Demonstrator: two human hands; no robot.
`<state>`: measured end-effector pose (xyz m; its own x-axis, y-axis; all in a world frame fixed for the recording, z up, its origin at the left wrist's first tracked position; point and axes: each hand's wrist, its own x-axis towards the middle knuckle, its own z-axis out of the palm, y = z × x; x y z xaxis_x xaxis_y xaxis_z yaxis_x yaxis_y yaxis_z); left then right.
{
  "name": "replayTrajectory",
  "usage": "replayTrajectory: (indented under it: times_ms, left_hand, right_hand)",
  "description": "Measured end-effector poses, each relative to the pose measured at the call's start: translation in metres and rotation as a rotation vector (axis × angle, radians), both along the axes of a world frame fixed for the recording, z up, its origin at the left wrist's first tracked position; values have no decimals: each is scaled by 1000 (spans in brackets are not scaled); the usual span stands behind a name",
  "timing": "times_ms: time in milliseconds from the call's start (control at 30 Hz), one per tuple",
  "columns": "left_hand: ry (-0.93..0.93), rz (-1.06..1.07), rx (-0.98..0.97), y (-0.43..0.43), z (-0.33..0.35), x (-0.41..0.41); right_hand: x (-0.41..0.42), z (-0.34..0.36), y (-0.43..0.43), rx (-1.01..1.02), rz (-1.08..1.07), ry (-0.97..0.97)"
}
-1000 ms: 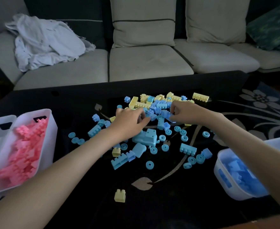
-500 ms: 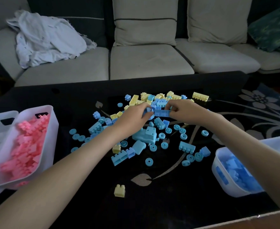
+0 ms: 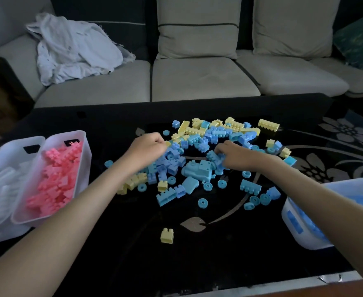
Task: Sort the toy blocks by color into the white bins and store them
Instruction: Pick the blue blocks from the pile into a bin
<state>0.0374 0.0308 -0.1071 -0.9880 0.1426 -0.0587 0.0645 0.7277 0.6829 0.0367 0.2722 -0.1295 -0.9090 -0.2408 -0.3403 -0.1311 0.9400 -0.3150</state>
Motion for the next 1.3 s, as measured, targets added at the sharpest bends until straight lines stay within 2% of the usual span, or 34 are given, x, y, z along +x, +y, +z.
replayTrajectory:
  times_ms: [167, 333, 533, 667, 833, 933, 1033, 1300]
  left_hand:
    - [-106, -199, -253, -31, -4, 8]
    - [-74, -339, -447, -37, -15, 19]
    - [46, -325, -484, -37, -26, 24]
    - [72, -296, -490, -34, -25, 30]
    - [106, -238, -429, -26, -11, 37]
    - [167, -157, -260, -16, 3, 43]
    - [144, -127, -104, 3, 15, 53]
    - [36, -284, 43, 88, 36, 89]
  right_hand:
    - [-1, 2, -2, 56, 40, 25]
    - [-1, 2, -3, 76, -14, 141]
    - [12, 14, -7, 134, -55, 185]
    - [27, 30, -4, 68, -163, 221]
    - [46, 46, 18, 47, -241, 256]
    - [67, 54, 35, 10, -316, 259]
    - [88, 63, 56, -20, -352, 262]
    - [147, 74, 114, -112, -397, 250]
